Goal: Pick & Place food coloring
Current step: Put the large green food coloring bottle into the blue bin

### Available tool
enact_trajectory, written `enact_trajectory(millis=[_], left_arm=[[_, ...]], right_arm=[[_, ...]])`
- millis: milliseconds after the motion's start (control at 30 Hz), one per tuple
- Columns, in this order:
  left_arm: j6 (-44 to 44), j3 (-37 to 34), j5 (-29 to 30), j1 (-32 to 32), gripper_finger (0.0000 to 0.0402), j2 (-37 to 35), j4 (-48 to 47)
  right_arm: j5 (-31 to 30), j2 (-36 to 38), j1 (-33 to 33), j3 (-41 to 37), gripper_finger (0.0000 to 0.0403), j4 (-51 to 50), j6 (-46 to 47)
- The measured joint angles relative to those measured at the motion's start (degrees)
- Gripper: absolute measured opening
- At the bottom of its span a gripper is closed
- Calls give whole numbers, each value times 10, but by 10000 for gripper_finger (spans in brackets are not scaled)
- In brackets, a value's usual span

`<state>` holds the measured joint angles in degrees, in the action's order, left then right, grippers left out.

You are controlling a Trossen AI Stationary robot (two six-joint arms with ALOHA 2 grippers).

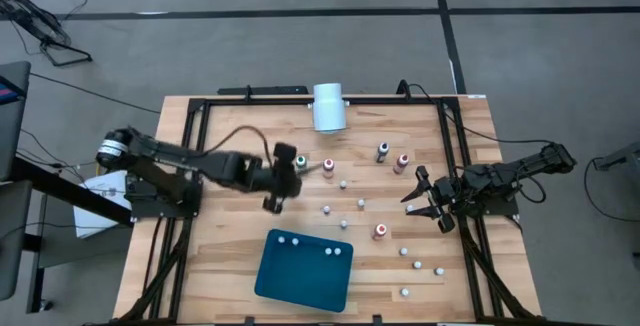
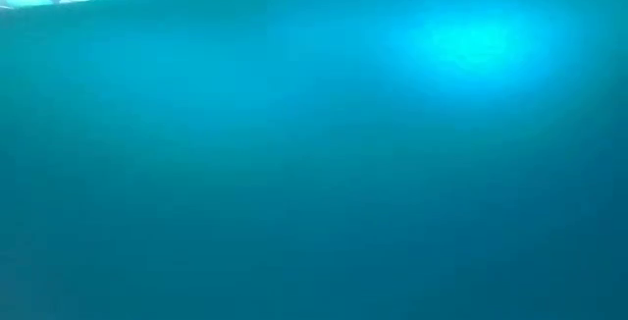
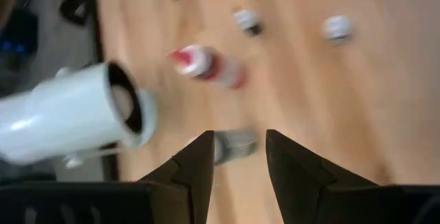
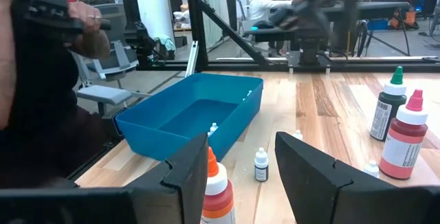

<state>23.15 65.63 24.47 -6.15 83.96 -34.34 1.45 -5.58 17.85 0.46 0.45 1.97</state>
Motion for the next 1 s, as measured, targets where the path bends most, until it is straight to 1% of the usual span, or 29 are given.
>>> enact_trajectory(millis=[100, 267, 367, 533, 700, 867, 1000], left_arm=[[2, 0, -12, 47, 125, 0, 17], [-12, 0, -90, 110, 125, 0, 19], [0, -5, -134, 139, 125, 0, 21], [12, -17, -163, 175, 125, 0, 40], [16, -18, -173, 202, 125, 22, 65], [18, -18, -222, 218, 125, 42, 77], [18, -18, -247, 220, 133, 44, 74]], right_arm=[[0, 0, 0, 0, 159, 0, 0], [0, 0, 0, 0, 159, 0, 0], [0, 0, 0, 0, 159, 0, 0], [0, 0, 0, 0, 159, 0, 0], [0, 0, 0, 0, 159, 0, 0], [0, 0, 0, 0, 159, 0, 0], [0, 0, 0, 0, 159, 0, 0]])
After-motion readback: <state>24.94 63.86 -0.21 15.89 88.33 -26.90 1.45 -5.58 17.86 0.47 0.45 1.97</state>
